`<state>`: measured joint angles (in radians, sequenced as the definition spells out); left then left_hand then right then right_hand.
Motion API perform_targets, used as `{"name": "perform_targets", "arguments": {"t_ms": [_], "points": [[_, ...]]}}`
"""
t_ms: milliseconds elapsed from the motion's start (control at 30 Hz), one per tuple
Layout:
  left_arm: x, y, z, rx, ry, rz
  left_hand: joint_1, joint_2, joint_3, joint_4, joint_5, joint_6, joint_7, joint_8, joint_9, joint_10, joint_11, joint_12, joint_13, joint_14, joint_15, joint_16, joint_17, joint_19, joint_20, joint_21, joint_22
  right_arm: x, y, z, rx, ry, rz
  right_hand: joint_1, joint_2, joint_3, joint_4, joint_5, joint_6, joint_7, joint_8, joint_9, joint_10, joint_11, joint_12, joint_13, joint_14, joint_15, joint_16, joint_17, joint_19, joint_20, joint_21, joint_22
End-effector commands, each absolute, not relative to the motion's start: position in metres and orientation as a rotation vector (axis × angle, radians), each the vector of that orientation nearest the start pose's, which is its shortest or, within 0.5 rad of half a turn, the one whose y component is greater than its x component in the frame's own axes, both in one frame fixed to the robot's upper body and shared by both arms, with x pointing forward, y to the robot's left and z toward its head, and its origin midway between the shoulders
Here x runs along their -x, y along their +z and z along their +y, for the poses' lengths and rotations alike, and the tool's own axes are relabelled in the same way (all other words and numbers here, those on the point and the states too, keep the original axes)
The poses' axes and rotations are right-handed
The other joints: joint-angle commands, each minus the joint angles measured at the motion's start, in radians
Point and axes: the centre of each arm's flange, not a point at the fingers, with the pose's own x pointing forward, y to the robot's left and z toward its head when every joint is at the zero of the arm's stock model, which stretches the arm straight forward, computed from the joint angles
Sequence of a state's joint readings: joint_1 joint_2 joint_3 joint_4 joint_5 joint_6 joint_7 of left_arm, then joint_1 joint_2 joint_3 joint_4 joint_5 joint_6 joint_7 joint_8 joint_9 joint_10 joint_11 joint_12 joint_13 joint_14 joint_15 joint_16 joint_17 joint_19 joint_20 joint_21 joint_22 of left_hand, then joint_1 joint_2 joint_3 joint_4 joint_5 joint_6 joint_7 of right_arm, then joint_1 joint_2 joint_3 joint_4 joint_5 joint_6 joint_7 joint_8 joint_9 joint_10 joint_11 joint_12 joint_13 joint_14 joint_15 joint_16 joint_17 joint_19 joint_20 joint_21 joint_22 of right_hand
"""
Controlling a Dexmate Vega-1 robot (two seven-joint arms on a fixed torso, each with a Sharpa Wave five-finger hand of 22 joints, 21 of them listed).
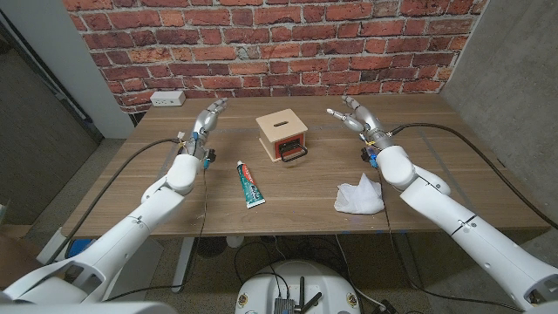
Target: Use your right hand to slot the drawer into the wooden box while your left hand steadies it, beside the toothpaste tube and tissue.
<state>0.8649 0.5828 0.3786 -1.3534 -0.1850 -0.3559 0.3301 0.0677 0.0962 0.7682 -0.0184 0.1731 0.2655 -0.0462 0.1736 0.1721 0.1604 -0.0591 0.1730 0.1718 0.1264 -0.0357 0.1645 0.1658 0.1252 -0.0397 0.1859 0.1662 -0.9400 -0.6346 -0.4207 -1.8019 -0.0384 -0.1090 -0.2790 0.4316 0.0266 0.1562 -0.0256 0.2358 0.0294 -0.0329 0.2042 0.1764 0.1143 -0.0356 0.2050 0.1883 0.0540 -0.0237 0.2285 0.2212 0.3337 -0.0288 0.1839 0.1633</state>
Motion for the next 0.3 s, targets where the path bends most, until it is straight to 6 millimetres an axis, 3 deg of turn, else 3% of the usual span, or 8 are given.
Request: {"name": "perform_targets", "arguments": {"t_ms": [33, 300], "points": [[-0.638, -0.038, 0.322, -0.191, 0.151, -0.717, 0.007, 0.074, -0.001, -0.001, 0.001, -0.007, 0.003, -0.001, 0.003, -0.001, -0.001, 0.002, 0.002, -0.007, -0.05, 0.004, 0.001, -0.003, -0.127, 0.0, 0.003, -0.601, 0.004, -0.236, 0.454, 0.007, -0.667, -0.014, 0.002, 0.0, 0.006, -0.007, 0.009, -0.003, 0.004, 0.003, 0.009, 0.002, 0.003, 0.002, 0.01, -0.001, 0.006, 0.002, 0.006, -0.003, 0.001, 0.002], [-0.643, -0.051, 0.324, -0.105, 0.129, -0.71, 0.0, 0.071, -0.003, 0.005, 0.001, -0.015, 0.011, 0.0, 0.003, -0.011, 0.007, 0.003, 0.002, -0.013, -0.043, 0.005, 0.002, -0.002, -0.128, 0.001, 0.003, -0.615, -0.014, -0.244, 0.255, 0.019, -0.687, -0.041, 0.016, -0.004, 0.018, -0.014, 0.037, -0.01, 0.007, 0.002, 0.036, -0.004, 0.008, 0.001, 0.031, -0.007, 0.013, 0.003, 0.013, -0.009, 0.003, 0.002]]}}
